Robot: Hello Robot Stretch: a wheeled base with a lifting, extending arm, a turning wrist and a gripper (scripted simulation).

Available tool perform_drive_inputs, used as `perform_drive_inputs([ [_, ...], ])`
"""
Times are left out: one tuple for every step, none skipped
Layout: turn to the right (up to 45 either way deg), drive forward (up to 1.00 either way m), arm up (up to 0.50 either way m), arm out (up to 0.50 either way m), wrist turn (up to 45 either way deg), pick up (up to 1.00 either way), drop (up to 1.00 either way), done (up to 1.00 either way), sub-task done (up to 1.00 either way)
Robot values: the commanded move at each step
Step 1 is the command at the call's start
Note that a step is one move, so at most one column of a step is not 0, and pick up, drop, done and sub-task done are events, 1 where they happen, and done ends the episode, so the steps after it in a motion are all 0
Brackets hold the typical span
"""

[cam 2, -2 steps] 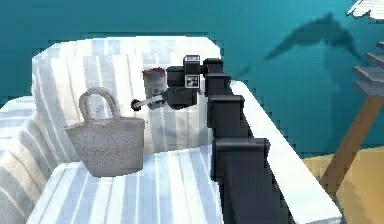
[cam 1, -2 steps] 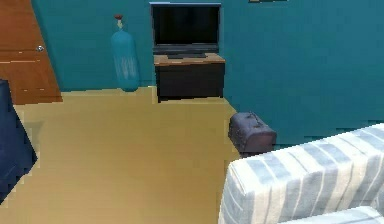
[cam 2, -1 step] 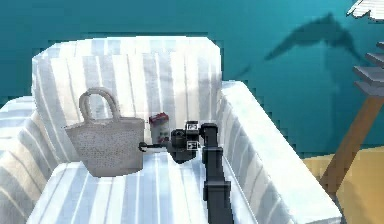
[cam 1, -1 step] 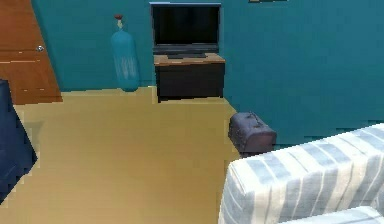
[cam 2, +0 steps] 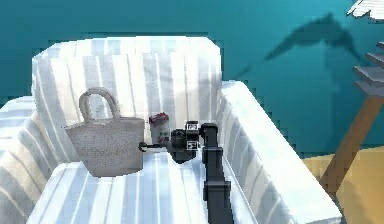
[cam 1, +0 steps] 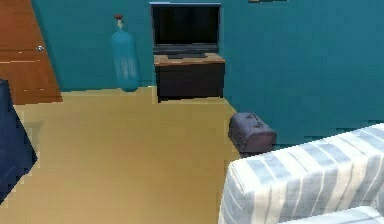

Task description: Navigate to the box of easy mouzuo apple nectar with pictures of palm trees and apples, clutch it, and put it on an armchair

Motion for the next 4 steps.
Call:
perform_drive_inputs([
  [0.0, 0.00, 0.00, 0.00, 0.0, 0.00, 1.00, 0.00, 0.00],
  [0.0, 0.00, 0.10, 0.00, 0.0, 0.00, 0.00, 0.00, 0.00],
  [0.0, 0.00, 0.00, -0.08, 0.0, 0.00, 0.00, 0.00, 0.00],
  [0.0, 0.00, 0.00, 0.00, 0.0, 0.00, 0.00, 1.00, 0.00],
])
